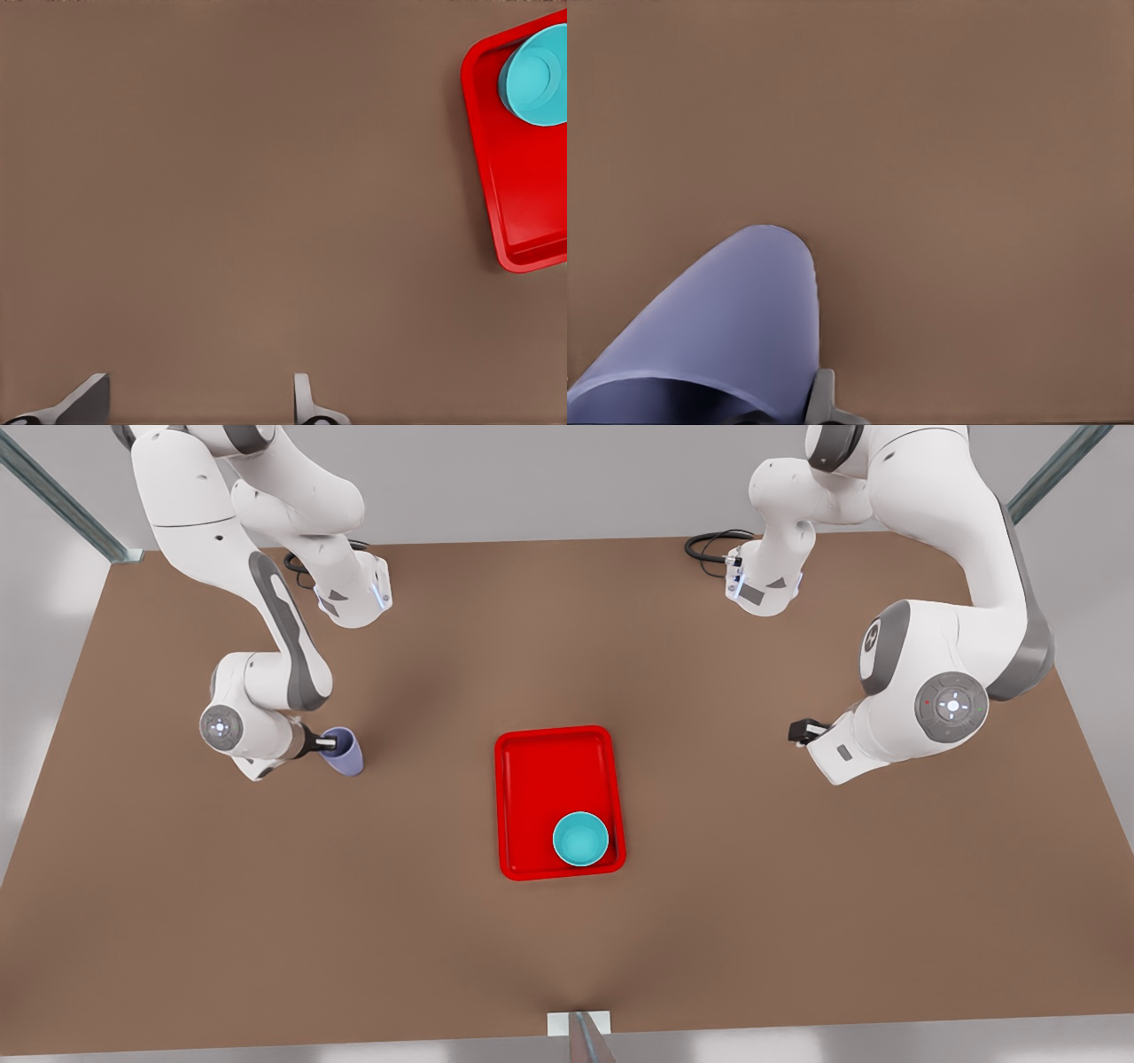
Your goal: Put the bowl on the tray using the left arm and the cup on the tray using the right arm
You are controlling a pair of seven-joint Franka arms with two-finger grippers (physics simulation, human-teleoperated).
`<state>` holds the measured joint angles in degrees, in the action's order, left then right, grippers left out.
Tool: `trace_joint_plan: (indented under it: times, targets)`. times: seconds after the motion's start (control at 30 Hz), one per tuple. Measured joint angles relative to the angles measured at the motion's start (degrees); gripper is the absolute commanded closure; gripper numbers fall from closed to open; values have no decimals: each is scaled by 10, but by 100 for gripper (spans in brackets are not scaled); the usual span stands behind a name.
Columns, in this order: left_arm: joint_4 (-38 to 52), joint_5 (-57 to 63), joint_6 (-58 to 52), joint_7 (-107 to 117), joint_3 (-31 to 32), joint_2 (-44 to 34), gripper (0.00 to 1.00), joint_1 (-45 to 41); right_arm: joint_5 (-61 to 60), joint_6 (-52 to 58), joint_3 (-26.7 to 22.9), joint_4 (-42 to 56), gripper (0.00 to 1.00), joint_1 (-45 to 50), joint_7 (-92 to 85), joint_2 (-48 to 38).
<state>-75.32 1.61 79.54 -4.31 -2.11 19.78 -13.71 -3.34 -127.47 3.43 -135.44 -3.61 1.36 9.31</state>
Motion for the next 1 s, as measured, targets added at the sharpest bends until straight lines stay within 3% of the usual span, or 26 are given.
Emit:
trace_joint_plan:
  times: [0.13,0.4,0.57,0.77,1.0]
  targets:
    - [0,0,0,0,0,0,0,0,-3,3,0,3,79,0,-2,0]
    - [0,2,0,0,-1,1,0,0,-2,130,11,108,79,-1,1,2]
    - [0,2,0,0,-1,1,0,0,-20,211,76,208,79,3,50,1]
    - [0,1,0,2,-1,1,0,0,-70,203,78,261,79,129,155,25]
    - [0,4,0,3,-1,0,0,0,-74,203,78,417,79,242,260,147]
